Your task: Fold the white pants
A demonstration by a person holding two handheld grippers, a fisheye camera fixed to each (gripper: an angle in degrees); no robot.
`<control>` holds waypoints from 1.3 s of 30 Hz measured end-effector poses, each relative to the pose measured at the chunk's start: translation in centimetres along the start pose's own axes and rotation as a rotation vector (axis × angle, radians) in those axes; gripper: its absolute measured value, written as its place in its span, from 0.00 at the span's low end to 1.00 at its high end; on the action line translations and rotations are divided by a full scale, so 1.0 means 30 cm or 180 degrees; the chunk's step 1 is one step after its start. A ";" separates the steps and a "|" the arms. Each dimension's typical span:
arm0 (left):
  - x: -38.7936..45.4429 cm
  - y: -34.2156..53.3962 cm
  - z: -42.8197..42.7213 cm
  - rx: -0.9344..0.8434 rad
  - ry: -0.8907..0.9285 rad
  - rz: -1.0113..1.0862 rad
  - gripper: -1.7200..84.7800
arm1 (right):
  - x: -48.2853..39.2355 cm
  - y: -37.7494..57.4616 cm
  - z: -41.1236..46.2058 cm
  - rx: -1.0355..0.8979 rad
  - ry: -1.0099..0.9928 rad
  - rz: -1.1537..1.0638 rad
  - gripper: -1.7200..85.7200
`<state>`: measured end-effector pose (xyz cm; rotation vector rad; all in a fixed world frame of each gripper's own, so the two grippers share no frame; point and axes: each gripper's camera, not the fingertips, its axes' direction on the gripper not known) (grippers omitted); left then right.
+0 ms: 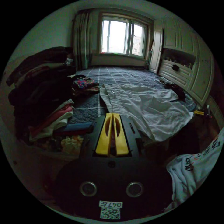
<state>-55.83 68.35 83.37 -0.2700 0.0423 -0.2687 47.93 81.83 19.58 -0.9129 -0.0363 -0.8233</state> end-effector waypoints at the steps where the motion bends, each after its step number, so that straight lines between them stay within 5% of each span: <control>1: -0.033 -0.017 0.033 -0.0045 0.0122 -0.0025 0.04 | -0.026 -0.073 -0.019 0.0214 -0.0063 0.0009 0.05; 7: -0.118 -0.064 0.255 -0.0415 0.0418 -0.0199 0.14 | -0.370 -0.593 -0.032 0.1125 -0.0830 -0.0821 0.06; 17: -0.081 -0.159 0.313 -0.0874 -0.0156 0.0428 0.03 | -0.950 -1.312 0.276 0.0729 -0.1379 -0.1831 0.02; 27: -0.142 -0.134 0.361 -0.1031 -0.0143 0.0059 0.07 | -1.245 -1.637 0.483 0.0584 -0.1139 -0.1632 0.05; 34: -0.118 -0.182 0.234 -0.0474 -0.0430 -0.0163 0.06 | -1.265 -1.894 0.419 0.1156 -0.1513 -0.1173 0.10; 39: -0.009 -0.241 0.333 -0.0793 -0.0262 0.0106 0.15 | -1.477 -2.245 0.404 0.1375 -0.2015 -0.1241 0.10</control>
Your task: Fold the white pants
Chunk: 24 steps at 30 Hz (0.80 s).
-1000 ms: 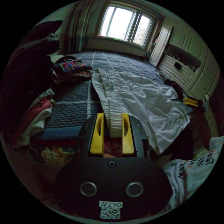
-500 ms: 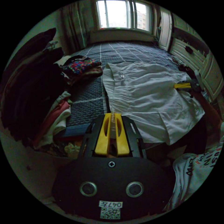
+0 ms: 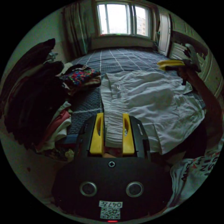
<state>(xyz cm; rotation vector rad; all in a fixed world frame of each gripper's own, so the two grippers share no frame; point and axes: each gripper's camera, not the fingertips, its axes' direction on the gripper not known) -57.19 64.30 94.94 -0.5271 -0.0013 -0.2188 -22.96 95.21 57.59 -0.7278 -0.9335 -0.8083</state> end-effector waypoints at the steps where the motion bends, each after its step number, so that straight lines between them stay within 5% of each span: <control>1: 0.021 -0.006 0.032 -0.0086 -0.0010 -0.0038 0.16 | -0.002 -0.090 0.082 -0.0017 -0.0017 0.0031 0.10; 13: 0.212 -0.033 0.091 -0.0387 -0.0585 0.0315 0.08 | -0.015 -0.612 0.843 -0.0680 0.0184 0.0183 0.11; 19: 0.297 -0.028 0.056 -0.0183 -0.0961 0.0495 0.02 | -0.044 -0.649 0.937 -0.0660 0.0283 0.0147 0.05; 24: 0.321 -0.036 0.079 -0.0251 -0.1052 0.0424 0.04 | -0.102 -0.700 0.992 -0.0767 0.0598 -0.0160 0.15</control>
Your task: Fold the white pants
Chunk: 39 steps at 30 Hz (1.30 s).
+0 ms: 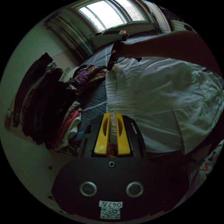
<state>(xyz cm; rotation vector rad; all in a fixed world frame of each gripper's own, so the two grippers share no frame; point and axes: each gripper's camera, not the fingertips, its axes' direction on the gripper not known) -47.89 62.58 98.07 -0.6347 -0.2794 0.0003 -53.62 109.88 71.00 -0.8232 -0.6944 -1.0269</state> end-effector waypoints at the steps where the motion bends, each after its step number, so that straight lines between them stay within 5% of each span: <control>1: 0.006 -0.005 0.005 -0.0031 -0.0047 -0.0003 0.04 | -0.007 -0.017 0.027 -0.0232 0.0091 0.0005 0.15; 9: 0.011 -0.031 -0.004 -0.0048 0.0270 0.0038 0.01 | -0.011 0.028 -0.001 -0.0255 -0.0010 0.0249 0.03; 13: -0.021 -0.021 -0.025 0.0023 0.0374 -0.0101 0.01 | -0.056 0.063 -0.117 0.0286 0.0311 0.0063 0.02; 19: -0.044 -0.028 -0.004 -0.0123 0.0321 -0.0148 0.01 | -0.091 0.186 -0.089 -0.0145 0.0126 -0.0102 0.04; 24: -0.072 -0.018 -0.062 0.0283 -0.0260 -0.0367 0.04 | -0.054 0.358 -0.297 0.0249 -0.0126 0.0002 0.09; 28: -0.102 -0.047 -0.134 0.0941 0.0523 -0.0269 0.13 | -0.016 0.690 -0.679 0.1141 -0.0235 -0.0007 0.05; 31: -0.112 -0.104 -0.077 0.0691 0.0962 -0.0162 0.15 | -0.052 1.062 -0.934 0.1516 0.0146 -0.0099 0.03; 35: -0.090 -0.161 0.056 0.0108 0.1357 -0.0181 0.12 | -0.105 1.540 -1.141 0.1353 0.0619 0.0169 0.02; 39: -0.101 -0.181 0.083 0.0051 0.1425 -0.0312 0.12 | -0.149 2.032 -1.293 0.0537 0.0687 0.0709 0.02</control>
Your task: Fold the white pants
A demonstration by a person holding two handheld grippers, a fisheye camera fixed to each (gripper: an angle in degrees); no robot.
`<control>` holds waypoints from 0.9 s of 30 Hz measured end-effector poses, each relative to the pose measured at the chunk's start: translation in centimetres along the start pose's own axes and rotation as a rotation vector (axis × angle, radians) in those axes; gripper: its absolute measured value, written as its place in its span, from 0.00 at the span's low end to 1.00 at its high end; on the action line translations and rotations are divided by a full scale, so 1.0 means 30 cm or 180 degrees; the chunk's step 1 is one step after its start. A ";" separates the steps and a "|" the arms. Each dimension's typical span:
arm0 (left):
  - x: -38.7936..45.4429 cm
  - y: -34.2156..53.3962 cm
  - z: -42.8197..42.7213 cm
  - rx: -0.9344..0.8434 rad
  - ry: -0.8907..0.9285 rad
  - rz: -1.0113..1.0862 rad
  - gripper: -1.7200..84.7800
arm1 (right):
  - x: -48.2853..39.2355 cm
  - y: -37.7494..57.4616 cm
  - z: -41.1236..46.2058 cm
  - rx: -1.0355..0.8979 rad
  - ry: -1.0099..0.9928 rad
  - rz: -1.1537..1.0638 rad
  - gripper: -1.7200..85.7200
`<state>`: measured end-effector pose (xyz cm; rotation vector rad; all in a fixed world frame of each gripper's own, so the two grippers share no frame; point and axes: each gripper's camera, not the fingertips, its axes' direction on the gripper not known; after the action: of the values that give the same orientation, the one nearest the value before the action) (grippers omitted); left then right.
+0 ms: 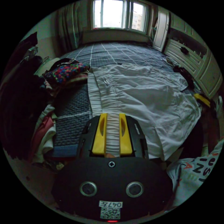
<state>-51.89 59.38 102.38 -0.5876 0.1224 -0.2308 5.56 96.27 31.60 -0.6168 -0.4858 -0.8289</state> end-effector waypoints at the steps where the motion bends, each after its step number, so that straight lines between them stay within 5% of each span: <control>1: -0.005 -0.014 0.001 -0.0015 -0.0017 0.0008 0.12 | 0.031 0.110 -0.059 -0.0179 0.0060 0.0123 0.01; 15: -0.073 -0.093 0.023 -0.0521 0.0230 -0.0123 0.05 | 0.392 0.860 -0.692 0.0021 0.0314 0.1090 0.01; 21: -0.053 -0.066 -0.021 -0.0486 -0.0173 -0.0187 0.02 | 0.509 1.118 -0.885 -0.0153 0.0373 0.1195 0.01; 27: -0.012 -0.052 -0.007 -0.0448 -0.0640 -0.0123 0.10 | 0.613 1.341 -1.048 -0.0209 0.0389 0.1255 0.02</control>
<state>-52.56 58.10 103.09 -0.7502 -0.0677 -0.2005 53.28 86.48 7.65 -0.6905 -0.2148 -0.5049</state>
